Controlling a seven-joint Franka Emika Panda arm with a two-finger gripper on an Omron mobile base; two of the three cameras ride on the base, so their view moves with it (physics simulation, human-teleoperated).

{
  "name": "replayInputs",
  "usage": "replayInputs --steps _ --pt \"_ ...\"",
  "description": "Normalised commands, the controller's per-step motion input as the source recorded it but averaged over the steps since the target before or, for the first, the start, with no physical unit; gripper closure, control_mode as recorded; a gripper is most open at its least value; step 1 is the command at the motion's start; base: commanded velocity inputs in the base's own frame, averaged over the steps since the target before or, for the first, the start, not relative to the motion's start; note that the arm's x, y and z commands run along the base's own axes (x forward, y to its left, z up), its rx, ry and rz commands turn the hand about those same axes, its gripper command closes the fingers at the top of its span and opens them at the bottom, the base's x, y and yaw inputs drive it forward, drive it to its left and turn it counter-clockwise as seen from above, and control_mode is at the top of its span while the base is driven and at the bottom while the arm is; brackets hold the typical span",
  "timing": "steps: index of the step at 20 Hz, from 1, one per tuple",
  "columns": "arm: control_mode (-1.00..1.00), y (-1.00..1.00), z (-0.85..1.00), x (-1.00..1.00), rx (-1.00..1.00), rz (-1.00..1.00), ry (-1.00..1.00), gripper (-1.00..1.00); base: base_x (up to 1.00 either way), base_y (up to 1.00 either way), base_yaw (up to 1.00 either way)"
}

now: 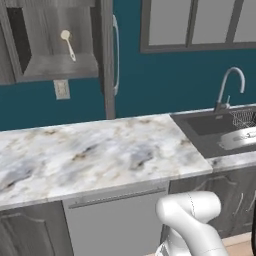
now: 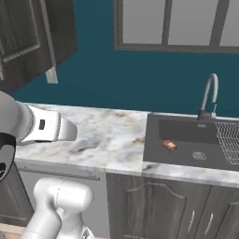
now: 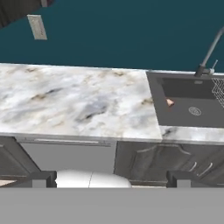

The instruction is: Pick up the bar soap and dish brush from the sink, and place them back in the cabinet, and close the cabinet door.

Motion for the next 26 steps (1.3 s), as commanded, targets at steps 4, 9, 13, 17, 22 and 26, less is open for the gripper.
replayInputs --steps 4,9,13,17,22,26 --pt "1.0 0.0 0.0 0.0 0.0 0.0 0.0 -1.0 0.0 -0.75 0.0" --pt "1.0 0.0 0.0 0.0 0.0 0.0 0.0 -1.0 0.0 -0.8 0.0" --pt "1.0 0.0 0.0 0.0 0.0 0.0 0.0 -1.0 0.07 -0.77 0.0" --pt "1.0 0.0 0.0 0.0 0.0 0.0 0.0 -1.0 0.14 -0.73 0.0" --pt "1.0 0.0 0.0 0.0 0.0 0.0 0.0 -1.0 0.33 -0.49 0.0" --pt "1.0 0.0 0.0 0.0 0.0 0.0 0.0 -1.0 0.56 -0.05 -0.06"
